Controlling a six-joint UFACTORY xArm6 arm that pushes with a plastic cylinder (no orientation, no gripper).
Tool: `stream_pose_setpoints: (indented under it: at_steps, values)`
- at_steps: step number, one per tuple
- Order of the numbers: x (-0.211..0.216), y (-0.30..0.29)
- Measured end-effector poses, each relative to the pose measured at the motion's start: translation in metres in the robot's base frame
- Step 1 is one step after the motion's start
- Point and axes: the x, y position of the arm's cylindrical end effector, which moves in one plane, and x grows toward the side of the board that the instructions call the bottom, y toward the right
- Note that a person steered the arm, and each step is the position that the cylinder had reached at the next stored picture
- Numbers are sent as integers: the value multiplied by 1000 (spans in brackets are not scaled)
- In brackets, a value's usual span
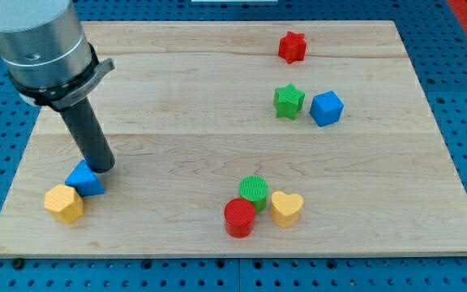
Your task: Move the blue cube to the left of the blue triangle
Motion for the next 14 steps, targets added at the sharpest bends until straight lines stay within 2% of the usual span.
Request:
stream_pose_setpoints:
  at_steps: [1,3,4,5,6,7,8,9,10,11,14]
  values:
    - [6,28]
    - [-40,201]
    - [-48,296]
    - [-42,313]
    - [-42,402]
    - [-70,449]
    - [-78,408]
    - [-70,353]
    - [-118,355]
    - [-124,335]
    - [-78,352]
